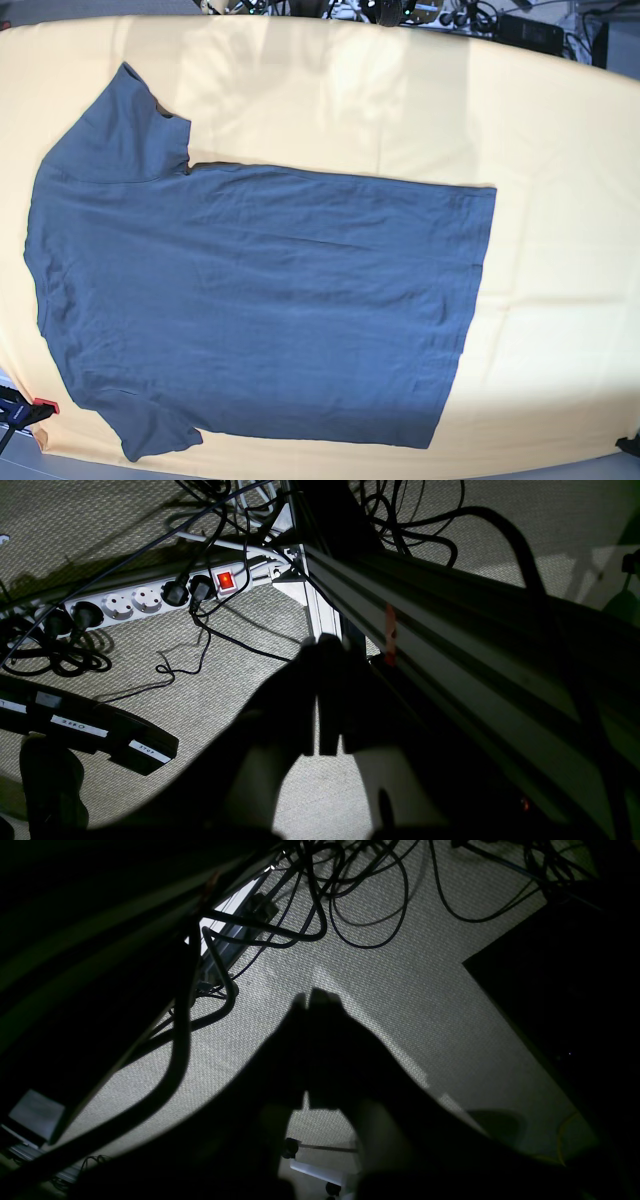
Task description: Fold the T-shirt properly
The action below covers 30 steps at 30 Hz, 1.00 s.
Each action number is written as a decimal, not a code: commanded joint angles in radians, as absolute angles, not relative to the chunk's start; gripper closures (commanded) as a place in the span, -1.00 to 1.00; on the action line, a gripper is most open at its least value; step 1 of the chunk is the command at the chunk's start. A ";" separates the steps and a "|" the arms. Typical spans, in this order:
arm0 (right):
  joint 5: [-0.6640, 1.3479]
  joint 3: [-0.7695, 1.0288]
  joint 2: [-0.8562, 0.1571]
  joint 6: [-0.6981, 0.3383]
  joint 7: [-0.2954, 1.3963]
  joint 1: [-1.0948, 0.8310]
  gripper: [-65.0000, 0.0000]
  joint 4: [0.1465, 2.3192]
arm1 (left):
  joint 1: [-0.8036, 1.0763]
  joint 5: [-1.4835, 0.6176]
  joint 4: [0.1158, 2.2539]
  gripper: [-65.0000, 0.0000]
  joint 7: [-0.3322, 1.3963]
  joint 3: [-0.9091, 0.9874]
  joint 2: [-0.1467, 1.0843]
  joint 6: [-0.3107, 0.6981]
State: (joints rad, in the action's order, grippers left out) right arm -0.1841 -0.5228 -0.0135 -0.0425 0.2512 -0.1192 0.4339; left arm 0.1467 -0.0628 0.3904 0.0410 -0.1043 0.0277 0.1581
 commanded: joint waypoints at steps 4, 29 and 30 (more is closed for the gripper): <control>-0.186 -0.525 -0.011 -0.044 0.281 -0.118 1.00 0.450 | 0.143 -0.059 0.398 1.00 0.028 -0.103 0.022 0.164; -0.239 -0.525 -0.035 -0.160 0.380 -0.222 1.00 0.511 | 0.281 0.011 0.604 1.00 0.184 -0.181 0.084 0.165; -0.240 -0.525 -0.035 -0.169 0.391 -0.235 1.00 0.511 | 0.309 0.011 0.634 1.00 0.186 -0.210 0.101 0.166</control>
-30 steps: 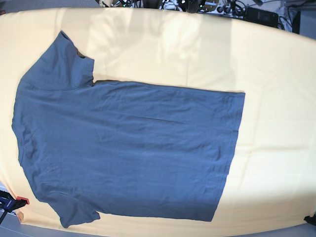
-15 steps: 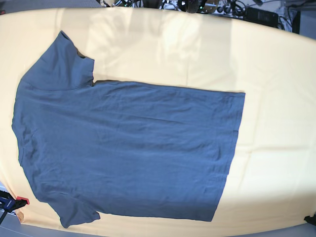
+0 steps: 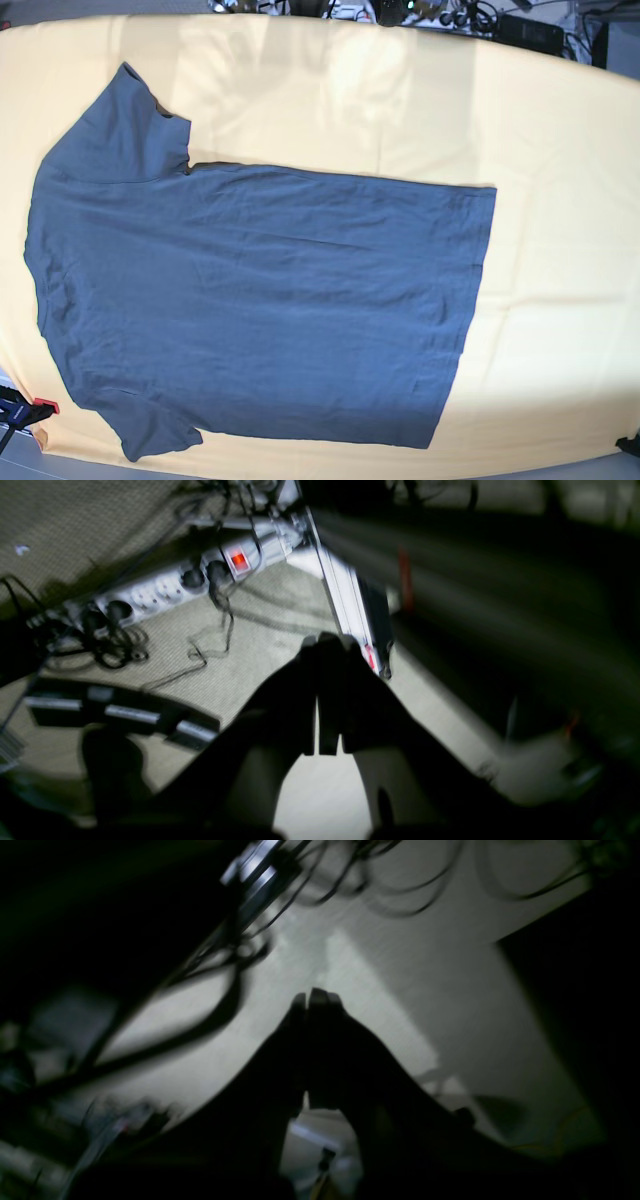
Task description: Fold the T-shirt properly
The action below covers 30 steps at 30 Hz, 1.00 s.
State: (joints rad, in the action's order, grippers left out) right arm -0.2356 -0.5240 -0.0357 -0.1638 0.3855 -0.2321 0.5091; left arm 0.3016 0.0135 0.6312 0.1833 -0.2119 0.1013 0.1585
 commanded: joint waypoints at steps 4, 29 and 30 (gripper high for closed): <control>-0.233 -0.525 -0.034 -0.157 0.460 -0.294 1.00 0.528 | 0.428 0.011 0.770 1.00 0.215 -0.353 0.171 0.165; -0.341 -0.525 -0.390 0.050 0.889 -1.053 1.00 1.758 | 0.923 0.162 1.766 1.00 0.537 -0.490 0.719 0.137; -0.365 -0.525 -0.406 0.064 0.899 -1.076 1.00 1.803 | 0.932 0.161 1.798 1.00 0.568 -0.490 0.743 0.137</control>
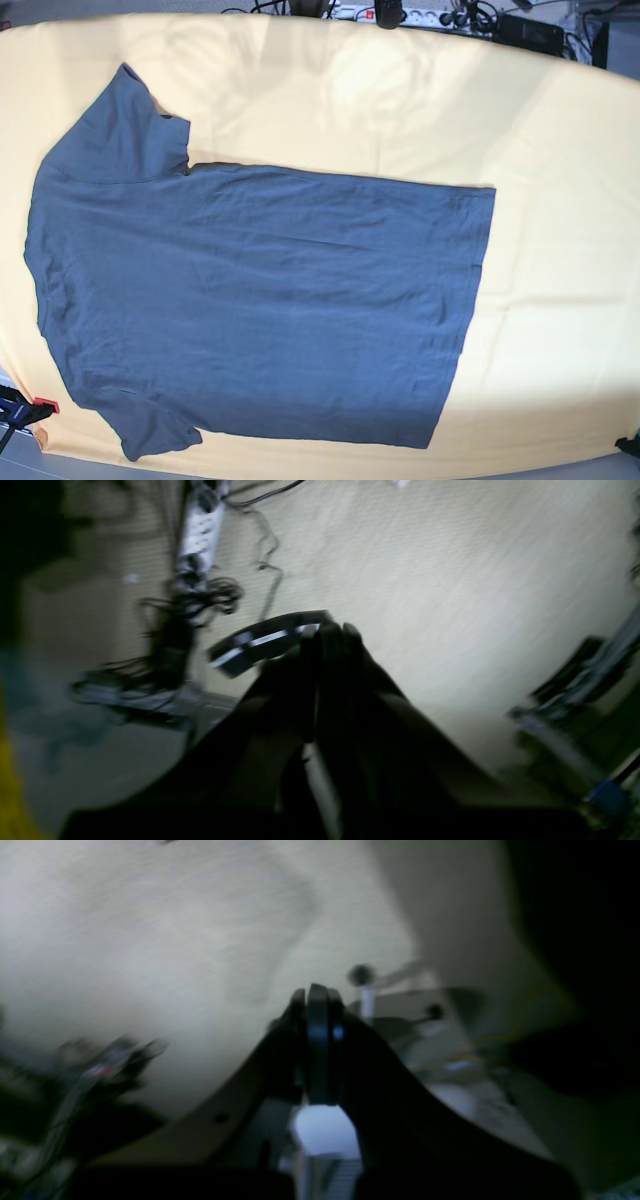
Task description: Fold the T-shirt properly
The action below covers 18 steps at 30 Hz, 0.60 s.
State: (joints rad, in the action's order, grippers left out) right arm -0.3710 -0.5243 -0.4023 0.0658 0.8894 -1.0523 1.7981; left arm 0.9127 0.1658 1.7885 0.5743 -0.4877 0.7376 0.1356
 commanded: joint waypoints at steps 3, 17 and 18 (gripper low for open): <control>-0.444 -0.525 -0.442 0.109 0.923 -1.150 1.00 1.928 | 0.974 0.162 1.894 1.00 0.634 -0.490 0.809 0.131; -0.797 -0.521 -0.539 0.253 1.019 -1.309 1.00 2.342 | 1.217 0.560 2.327 1.00 0.832 -0.488 0.984 -0.130; -0.817 -0.521 -0.539 0.258 1.035 -1.309 1.00 2.356 | 1.221 0.597 2.344 1.00 0.849 -0.488 0.984 -0.145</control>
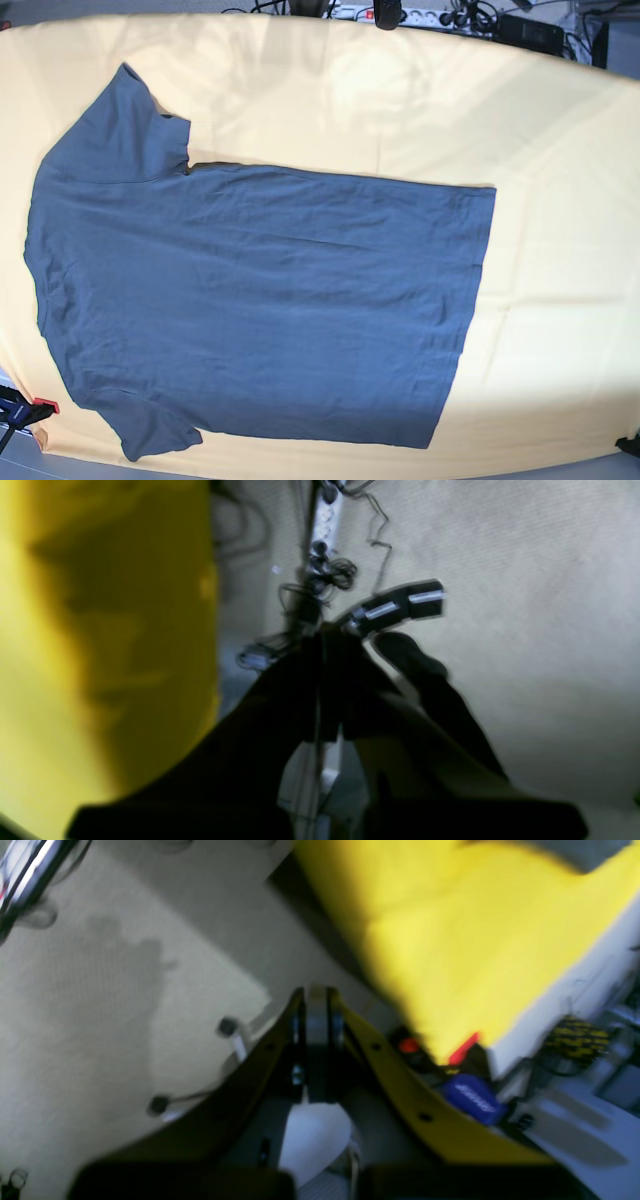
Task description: Fold the T-shirt properly
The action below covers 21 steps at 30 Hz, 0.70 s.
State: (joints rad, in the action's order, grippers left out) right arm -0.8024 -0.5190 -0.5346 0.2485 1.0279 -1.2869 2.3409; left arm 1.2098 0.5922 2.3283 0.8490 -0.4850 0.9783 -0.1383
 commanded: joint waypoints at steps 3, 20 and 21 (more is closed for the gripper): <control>-0.893 -0.521 -0.558 0.281 1.044 -1.309 1.00 2.356 | 1.221 0.717 2.356 1.00 0.899 -0.480 0.983 -0.200; -0.890 -0.191 -0.583 0.297 0.844 -1.300 1.00 2.356 | 1.121 0.478 2.356 1.00 0.572 0.157 0.962 -0.146; -0.860 -0.164 -0.583 0.282 0.823 -1.275 1.00 2.356 | 1.091 0.443 2.356 1.00 0.537 0.179 0.962 -0.121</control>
State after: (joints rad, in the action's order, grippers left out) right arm -0.8326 -0.1658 -0.5766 0.2657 0.8272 -1.2655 2.3428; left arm 1.0847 0.4255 2.3425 0.5365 0.1738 0.9516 -0.0956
